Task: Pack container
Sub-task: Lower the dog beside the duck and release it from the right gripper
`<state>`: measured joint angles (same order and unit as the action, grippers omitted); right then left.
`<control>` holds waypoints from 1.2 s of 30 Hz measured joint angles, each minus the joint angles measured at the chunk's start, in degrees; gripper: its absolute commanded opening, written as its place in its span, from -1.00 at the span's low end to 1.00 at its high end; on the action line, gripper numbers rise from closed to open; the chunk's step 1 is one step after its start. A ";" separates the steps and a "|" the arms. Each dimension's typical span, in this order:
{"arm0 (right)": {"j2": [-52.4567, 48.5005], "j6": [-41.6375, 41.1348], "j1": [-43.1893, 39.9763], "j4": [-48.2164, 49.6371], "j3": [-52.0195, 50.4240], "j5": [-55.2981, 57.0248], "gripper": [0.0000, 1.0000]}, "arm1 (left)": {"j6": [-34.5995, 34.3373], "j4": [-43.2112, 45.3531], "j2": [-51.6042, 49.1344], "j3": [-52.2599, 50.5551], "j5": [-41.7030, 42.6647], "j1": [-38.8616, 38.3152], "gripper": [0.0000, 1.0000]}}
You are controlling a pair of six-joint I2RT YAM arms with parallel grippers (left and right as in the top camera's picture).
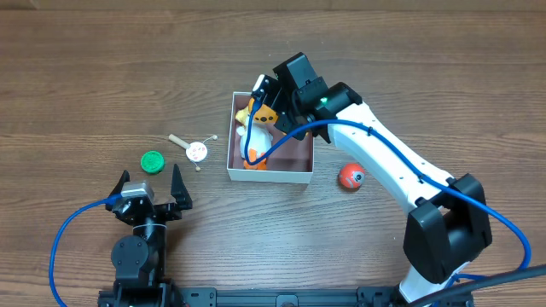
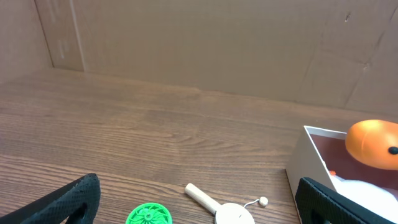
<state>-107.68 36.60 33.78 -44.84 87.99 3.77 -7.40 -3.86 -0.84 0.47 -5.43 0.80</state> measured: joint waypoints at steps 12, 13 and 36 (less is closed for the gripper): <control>-6.27 -0.26 -1.14 2.25 -0.02 -0.76 -0.92 | 0.00 0.00 0.00 -0.02 0.00 0.00 1.00; -6.34 -0.35 -1.20 2.45 -0.02 -0.76 -0.86 | 0.00 0.00 0.00 -0.02 -0.02 0.00 1.00; 0.94 -4.94 -1.16 3.19 -0.02 -0.57 -0.20 | 0.00 0.00 0.00 -0.02 -0.02 0.00 1.00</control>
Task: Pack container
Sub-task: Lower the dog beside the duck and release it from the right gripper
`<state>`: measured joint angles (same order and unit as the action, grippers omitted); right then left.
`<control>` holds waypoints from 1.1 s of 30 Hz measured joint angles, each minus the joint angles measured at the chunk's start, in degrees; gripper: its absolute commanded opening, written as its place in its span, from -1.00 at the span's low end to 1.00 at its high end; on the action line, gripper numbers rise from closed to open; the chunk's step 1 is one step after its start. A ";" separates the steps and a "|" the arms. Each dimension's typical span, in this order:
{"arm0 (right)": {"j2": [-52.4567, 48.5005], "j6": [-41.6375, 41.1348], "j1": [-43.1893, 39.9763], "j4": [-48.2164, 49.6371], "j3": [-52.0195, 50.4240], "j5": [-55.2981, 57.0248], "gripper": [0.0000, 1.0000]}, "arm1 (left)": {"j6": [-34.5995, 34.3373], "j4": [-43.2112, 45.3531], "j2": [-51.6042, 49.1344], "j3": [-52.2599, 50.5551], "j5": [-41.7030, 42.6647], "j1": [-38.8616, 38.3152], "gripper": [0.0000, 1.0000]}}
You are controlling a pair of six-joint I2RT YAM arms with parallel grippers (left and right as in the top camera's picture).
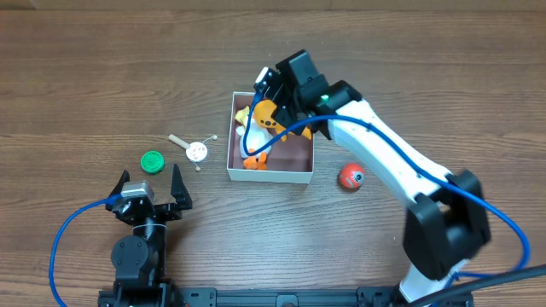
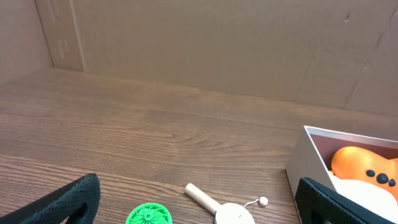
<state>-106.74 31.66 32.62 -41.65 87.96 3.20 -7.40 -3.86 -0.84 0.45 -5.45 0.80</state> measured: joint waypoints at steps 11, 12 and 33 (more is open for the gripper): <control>4.94 -9.16 0.00 1.46 0.00 -10.88 -0.92 | 0.00 0.00 0.00 0.00 0.00 0.00 1.00; 4.81 -10.23 0.00 2.19 0.00 -11.82 -0.92 | 0.00 0.00 0.00 0.02 0.02 0.00 1.00; -6.38 -16.65 0.04 8.22 0.00 -16.31 -0.92 | 0.00 0.00 0.00 0.02 0.00 0.00 1.00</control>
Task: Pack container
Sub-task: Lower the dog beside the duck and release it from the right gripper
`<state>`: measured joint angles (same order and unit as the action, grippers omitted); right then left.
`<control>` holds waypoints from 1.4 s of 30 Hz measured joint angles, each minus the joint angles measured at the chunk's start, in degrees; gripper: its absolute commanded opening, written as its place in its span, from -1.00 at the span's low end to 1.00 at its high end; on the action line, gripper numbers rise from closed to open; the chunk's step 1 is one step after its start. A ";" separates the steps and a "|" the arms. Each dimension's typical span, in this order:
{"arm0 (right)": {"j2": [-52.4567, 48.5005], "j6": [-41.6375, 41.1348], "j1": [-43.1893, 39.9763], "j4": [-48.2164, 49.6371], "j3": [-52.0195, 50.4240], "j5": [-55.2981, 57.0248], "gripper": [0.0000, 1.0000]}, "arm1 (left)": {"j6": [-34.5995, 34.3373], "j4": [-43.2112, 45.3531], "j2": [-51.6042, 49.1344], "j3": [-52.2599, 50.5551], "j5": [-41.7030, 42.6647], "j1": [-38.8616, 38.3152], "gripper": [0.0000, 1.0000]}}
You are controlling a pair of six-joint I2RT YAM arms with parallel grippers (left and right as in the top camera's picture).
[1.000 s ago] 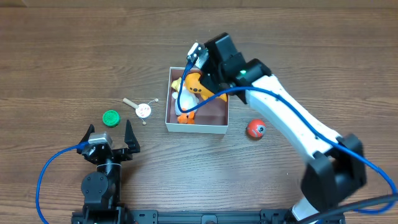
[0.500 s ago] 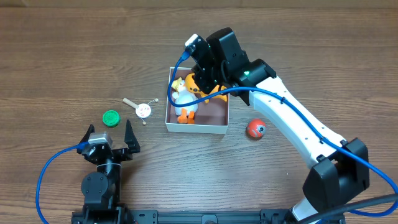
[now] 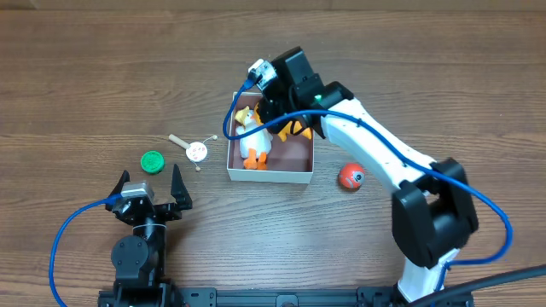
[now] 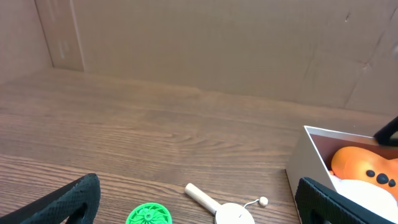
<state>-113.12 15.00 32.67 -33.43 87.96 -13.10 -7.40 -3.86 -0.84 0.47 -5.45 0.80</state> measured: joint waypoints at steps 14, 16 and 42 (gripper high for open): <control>-3.93 0.02 0.00 -3.39 0.00 3.02 -0.92 | 0.00 0.00 0.00 0.00 0.02 0.00 1.00; -3.93 0.02 0.02 -3.67 0.00 3.43 -0.92 | 0.00 -0.02 0.00 -0.02 0.00 0.00 1.00; -4.87 0.02 0.37 -3.23 0.44 4.22 -0.92 | 0.00 0.00 0.00 -0.02 0.02 0.00 1.00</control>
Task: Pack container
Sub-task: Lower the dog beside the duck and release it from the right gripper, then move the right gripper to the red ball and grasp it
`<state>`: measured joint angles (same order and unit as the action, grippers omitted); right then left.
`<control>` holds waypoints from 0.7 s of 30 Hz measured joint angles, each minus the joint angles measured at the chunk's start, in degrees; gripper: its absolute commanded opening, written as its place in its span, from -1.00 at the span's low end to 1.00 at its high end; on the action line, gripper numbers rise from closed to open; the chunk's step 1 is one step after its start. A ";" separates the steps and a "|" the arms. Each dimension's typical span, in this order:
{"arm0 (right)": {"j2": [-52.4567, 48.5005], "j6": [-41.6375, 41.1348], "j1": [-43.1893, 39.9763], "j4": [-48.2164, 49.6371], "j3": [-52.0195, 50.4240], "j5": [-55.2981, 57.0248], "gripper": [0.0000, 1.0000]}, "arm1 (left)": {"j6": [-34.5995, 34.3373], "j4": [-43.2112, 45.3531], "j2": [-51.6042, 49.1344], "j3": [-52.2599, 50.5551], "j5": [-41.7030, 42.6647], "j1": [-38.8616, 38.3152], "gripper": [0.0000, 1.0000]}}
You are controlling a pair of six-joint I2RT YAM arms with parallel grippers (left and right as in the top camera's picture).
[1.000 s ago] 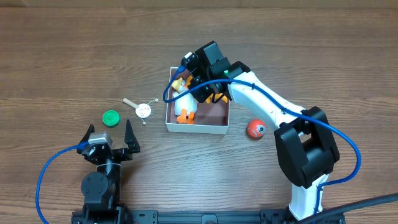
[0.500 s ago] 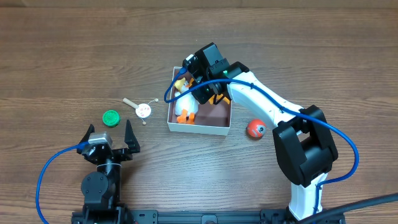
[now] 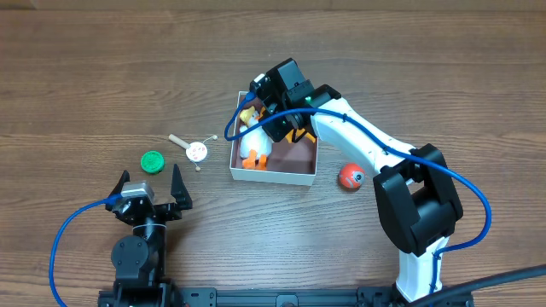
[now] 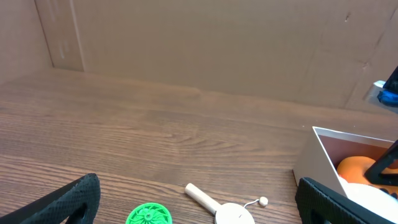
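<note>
The white box (image 3: 272, 175) stands mid-table and shows at the right edge of the left wrist view as the box wall (image 4: 309, 167). A white and orange plush toy (image 3: 254, 143) lies inside it, its orange part (image 4: 352, 169) just visible over the rim. My right gripper (image 3: 271, 101) reaches down into the far end of the box, over the toy; its fingers are hidden. A red ball (image 3: 351, 176) lies right of the box. My left gripper (image 3: 151, 191) stands open near the front edge, holding nothing.
A green disc (image 3: 152, 161) and a small wooden rattle drum (image 3: 195, 151) lie left of the box, just ahead of the left gripper's fingers (image 4: 68, 198). Cardboard walls close off the far side of the table.
The right gripper has sunk lower at the box's far end, and the box has shifted slightly to the right. The toy still lies in the box. The left arm has not moved.
The right gripper first held the plush toy over the box, its orange head above the rim. Then the toy was lower inside. Later it lay flat in the box with the gripper at the far left corner, and now the gripper is still down there.
</note>
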<state>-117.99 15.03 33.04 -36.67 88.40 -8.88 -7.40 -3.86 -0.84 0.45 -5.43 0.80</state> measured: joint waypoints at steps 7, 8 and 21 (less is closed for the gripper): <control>1.44 0.00 0.07 -0.28 0.22 0.35 -0.90 | 0.00 0.00 0.00 0.02 -0.02 0.00 1.00; 2.29 -0.02 0.04 -0.44 0.22 0.37 -0.90 | 0.00 0.00 0.00 0.02 0.00 0.00 1.00; 21.62 -9.53 -2.23 -15.50 0.98 6.45 -0.19 | 0.00 0.00 0.00 0.00 -0.02 0.00 1.00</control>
<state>-96.38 5.50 30.81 -52.16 89.38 -2.44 -7.40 -3.86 -0.84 0.45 -5.45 0.80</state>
